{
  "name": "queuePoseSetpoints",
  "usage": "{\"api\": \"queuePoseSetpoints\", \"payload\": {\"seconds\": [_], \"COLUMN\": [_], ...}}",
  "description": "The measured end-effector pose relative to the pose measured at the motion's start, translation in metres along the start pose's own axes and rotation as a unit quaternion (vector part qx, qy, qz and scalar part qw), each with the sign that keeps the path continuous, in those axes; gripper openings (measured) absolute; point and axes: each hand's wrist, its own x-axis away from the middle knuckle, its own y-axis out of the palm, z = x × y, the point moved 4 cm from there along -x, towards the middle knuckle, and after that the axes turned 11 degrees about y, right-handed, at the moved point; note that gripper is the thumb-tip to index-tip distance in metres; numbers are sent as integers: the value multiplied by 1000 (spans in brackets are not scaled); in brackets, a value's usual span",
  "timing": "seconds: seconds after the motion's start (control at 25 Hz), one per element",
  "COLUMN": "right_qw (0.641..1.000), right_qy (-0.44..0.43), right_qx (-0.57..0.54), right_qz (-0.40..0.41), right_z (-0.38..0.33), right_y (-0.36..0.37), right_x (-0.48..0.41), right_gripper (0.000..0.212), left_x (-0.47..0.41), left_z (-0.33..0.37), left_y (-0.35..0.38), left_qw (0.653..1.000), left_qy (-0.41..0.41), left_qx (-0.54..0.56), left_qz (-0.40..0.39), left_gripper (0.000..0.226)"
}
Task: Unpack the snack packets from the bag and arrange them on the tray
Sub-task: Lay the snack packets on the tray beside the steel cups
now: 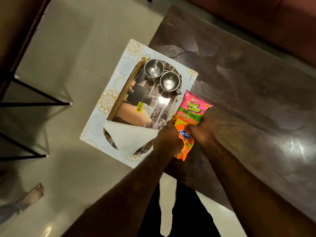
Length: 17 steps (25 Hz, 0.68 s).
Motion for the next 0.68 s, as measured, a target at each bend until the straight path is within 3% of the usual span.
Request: {"api": "queuePoseSetpoints", "payload": {"seconds": [0.16,0.32,0.48,0.68], "right_qw": [997,987,993,997], "right_qy": [11,42,21,-9], "right_qx": [-71,-146,-115,-80], "right_qz": [-11,-47,-27,10], "right_z": [0,0,-10,-20], "right_y": [1,-2,-5,6], "right_x": [-4,-7,-9,-14], "right_gripper": [45,42,17,34], "left_x": [-4,2,-11,-36], "left_z": [2,6,-14,-60], "left_y": [2,-33,-98,-165], "left_qw": [999,995,984,973], "left_qy": [20,5,8,-40], "left_qx": [-30,98,154,89], "left_qz": [14,8,92,207], "left_gripper": [47,42,35,40]}}
